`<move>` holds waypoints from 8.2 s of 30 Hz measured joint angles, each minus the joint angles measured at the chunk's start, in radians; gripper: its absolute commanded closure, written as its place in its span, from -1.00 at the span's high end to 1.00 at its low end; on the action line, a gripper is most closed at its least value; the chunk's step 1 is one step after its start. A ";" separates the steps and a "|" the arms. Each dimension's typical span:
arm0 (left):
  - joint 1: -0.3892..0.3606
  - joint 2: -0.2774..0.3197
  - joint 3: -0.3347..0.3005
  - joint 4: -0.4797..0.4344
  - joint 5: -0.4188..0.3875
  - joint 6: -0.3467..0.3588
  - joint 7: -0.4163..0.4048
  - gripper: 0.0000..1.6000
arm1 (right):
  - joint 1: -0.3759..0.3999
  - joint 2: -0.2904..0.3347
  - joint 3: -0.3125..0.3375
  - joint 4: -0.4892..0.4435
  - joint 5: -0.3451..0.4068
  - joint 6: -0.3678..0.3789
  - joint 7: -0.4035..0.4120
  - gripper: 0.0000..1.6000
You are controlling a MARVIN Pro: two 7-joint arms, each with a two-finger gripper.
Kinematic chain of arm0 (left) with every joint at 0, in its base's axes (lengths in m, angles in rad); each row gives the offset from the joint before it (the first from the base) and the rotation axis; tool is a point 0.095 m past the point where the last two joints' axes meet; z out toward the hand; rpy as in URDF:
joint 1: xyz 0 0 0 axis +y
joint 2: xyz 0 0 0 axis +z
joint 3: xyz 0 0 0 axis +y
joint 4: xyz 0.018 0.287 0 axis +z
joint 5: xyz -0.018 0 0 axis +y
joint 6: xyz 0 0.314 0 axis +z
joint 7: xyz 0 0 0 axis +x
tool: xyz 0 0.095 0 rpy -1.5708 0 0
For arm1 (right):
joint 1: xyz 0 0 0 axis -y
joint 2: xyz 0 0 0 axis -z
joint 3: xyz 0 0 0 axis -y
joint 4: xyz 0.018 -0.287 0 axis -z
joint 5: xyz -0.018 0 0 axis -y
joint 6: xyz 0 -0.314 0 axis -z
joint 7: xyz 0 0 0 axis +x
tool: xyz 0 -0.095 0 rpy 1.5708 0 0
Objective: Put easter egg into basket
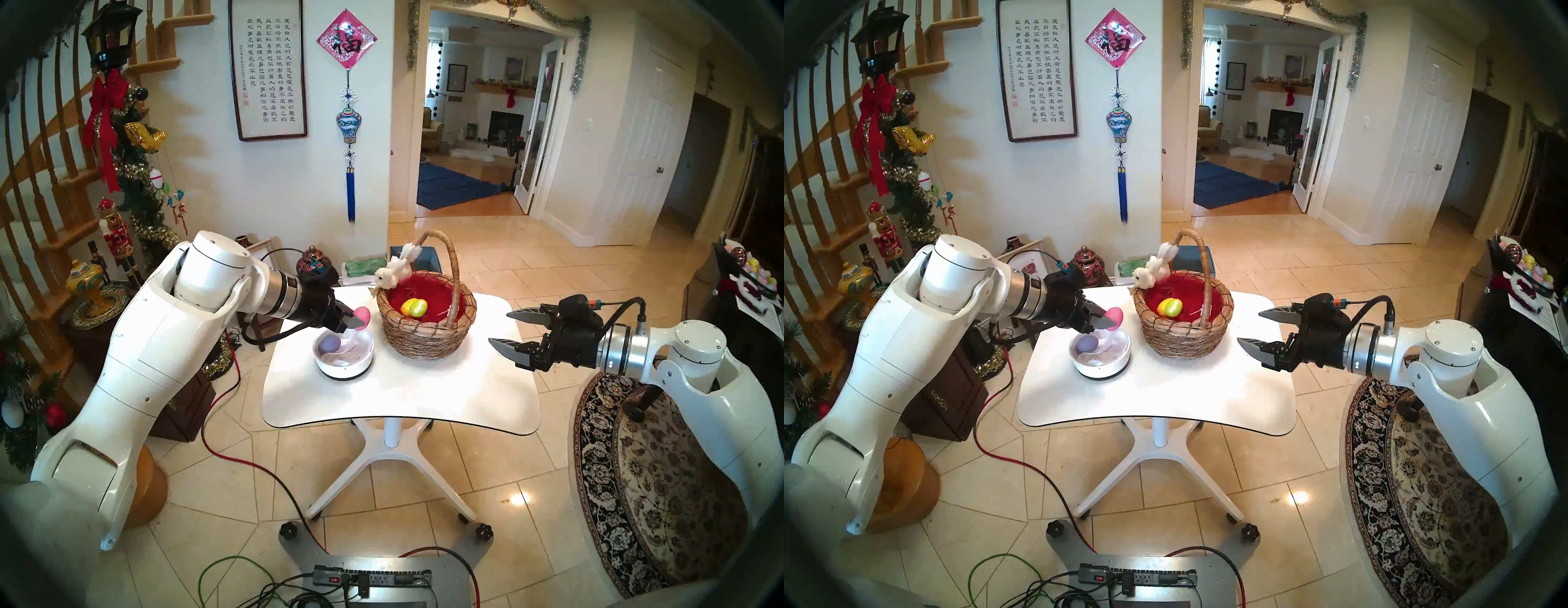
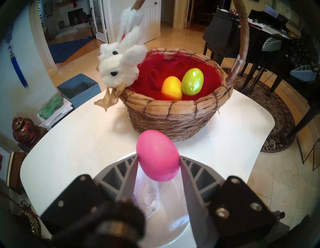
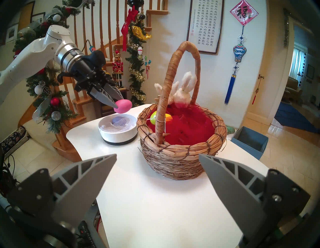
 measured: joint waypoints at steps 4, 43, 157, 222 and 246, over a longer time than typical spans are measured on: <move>-0.025 -0.025 0.026 0.003 -0.003 0.013 0.015 -0.12 | 0.000 0.000 0.000 0.000 0.000 0.000 0.000 1.00; -0.324 -0.249 0.182 0.310 -0.013 0.038 0.065 -0.11 | 0.000 0.002 -0.002 0.000 0.002 -0.001 -0.001 1.00; -0.087 -0.083 -0.063 -0.033 -0.069 0.074 0.156 1.00 | -0.001 0.006 -0.003 0.000 0.007 -0.004 -0.005 1.00; 0.334 0.153 -0.080 -0.283 -0.273 0.074 0.519 1.00 | -0.001 0.009 -0.005 0.000 0.009 -0.006 -0.007 1.00; 0.197 0.161 0.062 -0.198 -0.410 0.074 0.678 0.73 | -0.002 0.010 -0.005 0.000 0.010 -0.006 -0.007 1.00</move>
